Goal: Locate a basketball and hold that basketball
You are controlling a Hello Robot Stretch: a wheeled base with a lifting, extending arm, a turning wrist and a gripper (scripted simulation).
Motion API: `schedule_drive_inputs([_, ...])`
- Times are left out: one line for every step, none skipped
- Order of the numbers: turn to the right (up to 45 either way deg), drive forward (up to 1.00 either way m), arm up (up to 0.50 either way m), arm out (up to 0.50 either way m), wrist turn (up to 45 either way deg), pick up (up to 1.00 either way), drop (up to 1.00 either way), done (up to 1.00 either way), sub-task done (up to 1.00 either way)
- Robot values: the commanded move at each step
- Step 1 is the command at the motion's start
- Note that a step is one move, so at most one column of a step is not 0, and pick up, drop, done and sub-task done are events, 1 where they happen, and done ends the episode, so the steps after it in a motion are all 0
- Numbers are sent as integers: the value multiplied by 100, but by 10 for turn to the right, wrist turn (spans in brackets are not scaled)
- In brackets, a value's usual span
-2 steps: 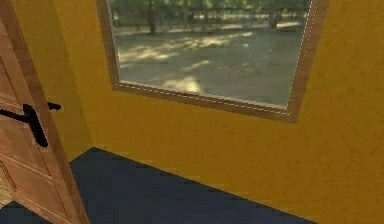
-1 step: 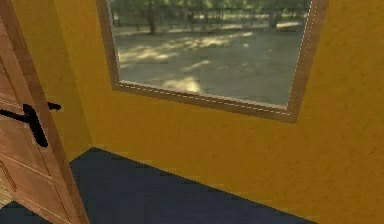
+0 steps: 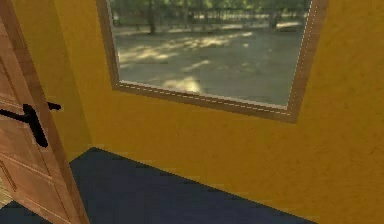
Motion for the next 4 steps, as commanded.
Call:
schedule_drive_inputs([0,0,0,0,360,0,0,0,0])
schedule_drive_inputs([0,0,-30,0,0,0,0,0,0])
schedule_drive_inputs([0,0,0,0,0,100,0,0,0])
schedule_drive_inputs([0,0,10,0,0,0,0,0,0])
